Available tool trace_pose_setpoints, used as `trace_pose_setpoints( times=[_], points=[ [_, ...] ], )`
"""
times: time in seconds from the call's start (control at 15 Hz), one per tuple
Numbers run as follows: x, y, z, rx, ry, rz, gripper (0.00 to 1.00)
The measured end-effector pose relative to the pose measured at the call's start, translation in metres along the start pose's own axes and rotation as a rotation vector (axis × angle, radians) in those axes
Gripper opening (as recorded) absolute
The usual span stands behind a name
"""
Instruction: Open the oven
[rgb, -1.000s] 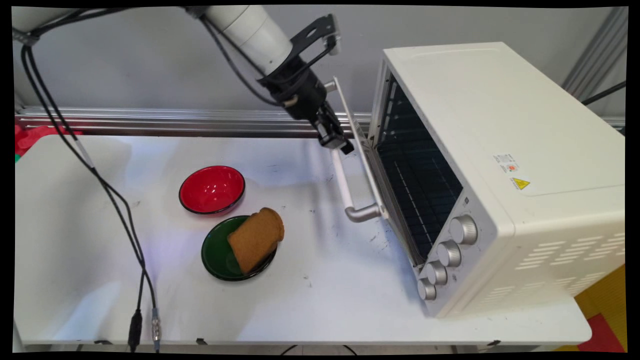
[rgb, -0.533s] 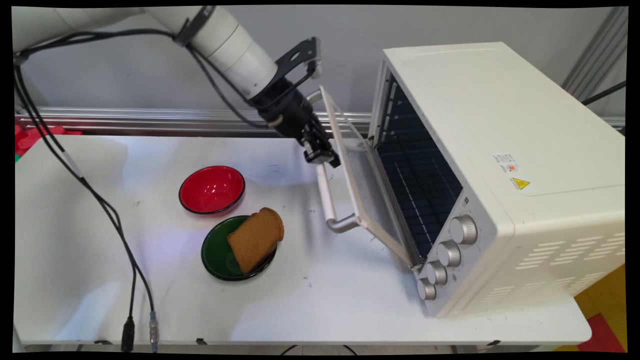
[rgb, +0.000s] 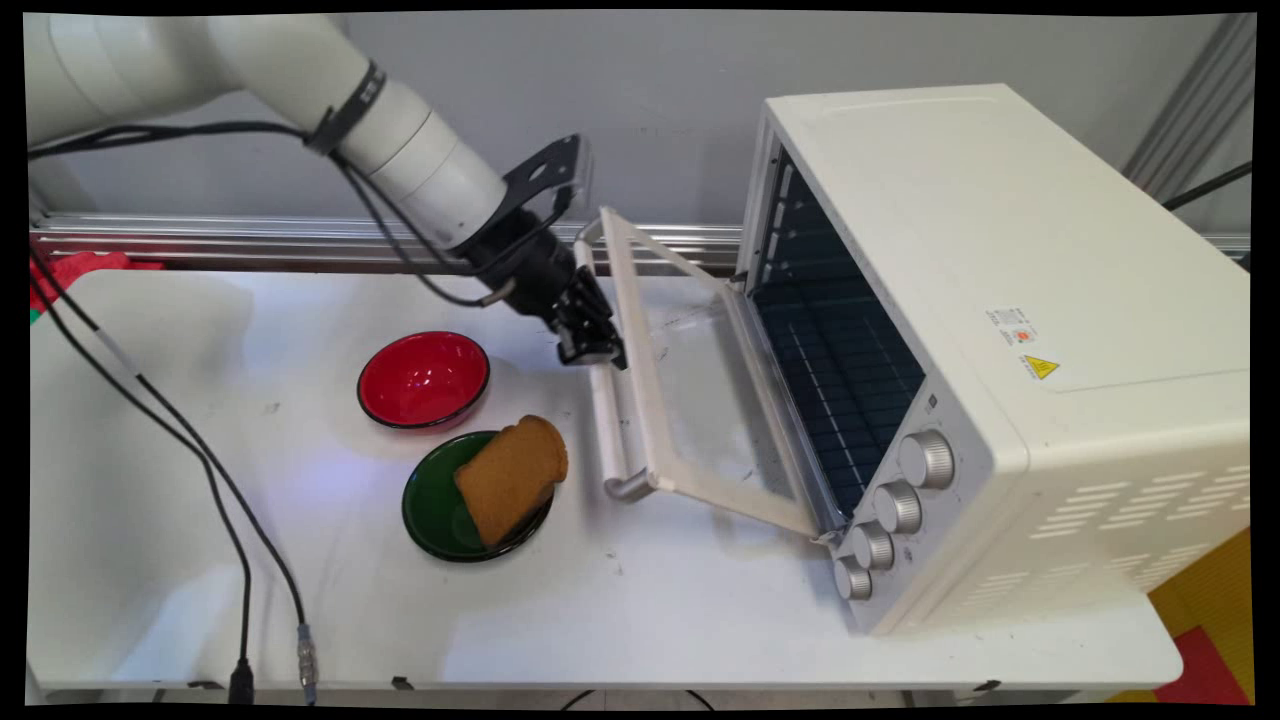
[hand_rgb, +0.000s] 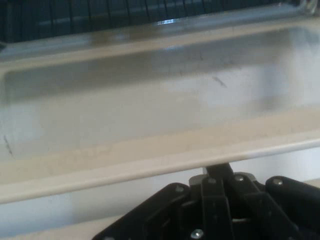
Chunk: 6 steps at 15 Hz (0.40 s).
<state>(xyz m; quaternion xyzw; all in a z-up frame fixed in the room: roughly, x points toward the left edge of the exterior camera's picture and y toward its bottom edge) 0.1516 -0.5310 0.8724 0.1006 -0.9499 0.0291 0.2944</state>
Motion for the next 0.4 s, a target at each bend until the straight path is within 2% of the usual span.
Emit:
trace_pose_setpoints(
  times=[0.13, 0.4],
  points=[
    [-0.022, 0.003, 0.004, 0.000, -0.009, 0.004, 0.00],
    [-0.039, 0.005, 0.005, 0.001, -0.015, 0.012, 0.00]
  ],
)
